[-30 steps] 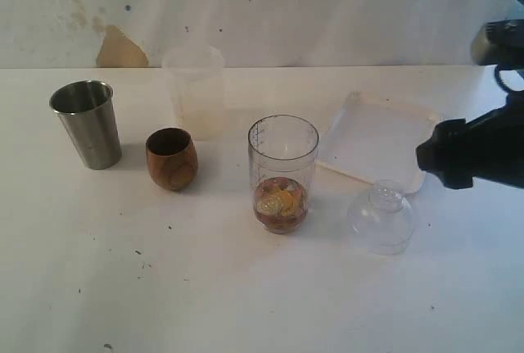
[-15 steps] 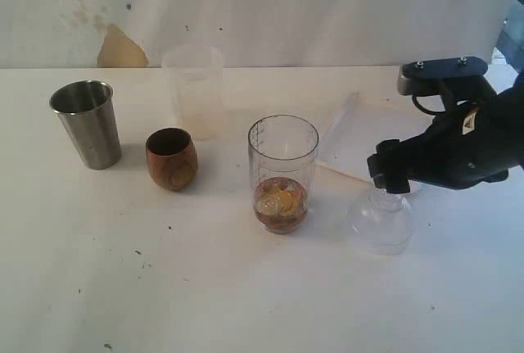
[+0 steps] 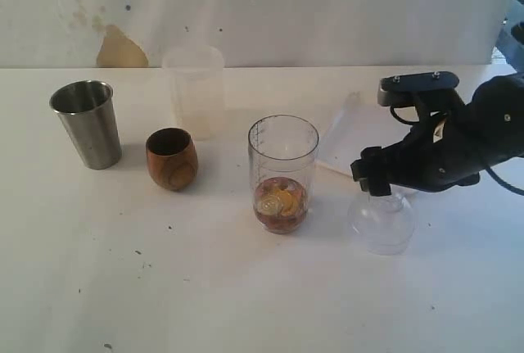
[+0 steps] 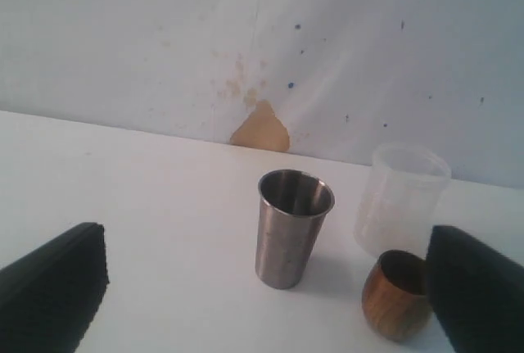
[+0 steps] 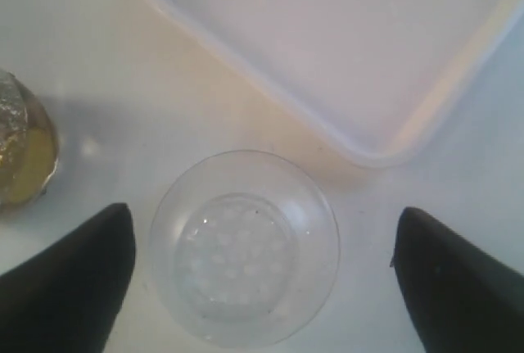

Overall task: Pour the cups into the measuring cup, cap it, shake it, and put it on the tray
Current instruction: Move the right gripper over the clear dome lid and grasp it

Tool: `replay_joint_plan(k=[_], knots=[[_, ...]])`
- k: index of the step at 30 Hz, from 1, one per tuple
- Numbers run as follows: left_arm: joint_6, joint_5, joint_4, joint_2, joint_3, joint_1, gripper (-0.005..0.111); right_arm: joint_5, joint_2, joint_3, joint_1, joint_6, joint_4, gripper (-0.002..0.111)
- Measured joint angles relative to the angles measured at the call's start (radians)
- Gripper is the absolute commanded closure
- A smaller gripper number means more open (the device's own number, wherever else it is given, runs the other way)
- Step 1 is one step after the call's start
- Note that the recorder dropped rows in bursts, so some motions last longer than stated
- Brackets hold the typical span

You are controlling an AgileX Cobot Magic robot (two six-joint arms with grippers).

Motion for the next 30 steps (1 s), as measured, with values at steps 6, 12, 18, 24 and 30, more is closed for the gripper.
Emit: replay_joint_plan(k=[6,12,18,24,30], knots=[[0.055,0.002,-0.002,-0.106,0.0,0.0,0.002,-0.015,0.02,0.0,0.0,0.0,0.0,0.03],[0.071,0.013,-0.002,-0.187,0.0,0.0,0.002,-0.025,0.048,0.0,0.009,0.0,0.002,0.03],[0.097,0.016,-0.002,-0.28,0.0,0.0,0.002,-0.035,0.06,0.0,0.044,-0.025,0.004,0.03],[0.104,0.018,-0.002,-0.319,0.0,0.0,0.002,-0.031,0.063,0.0,0.048,-0.041,0.002,0.033],[0.105,-0.032,-0.002,-0.319,0.075,0.0,0.002,-0.027,0.063,0.0,0.048,-0.043,-0.004,0.05]])
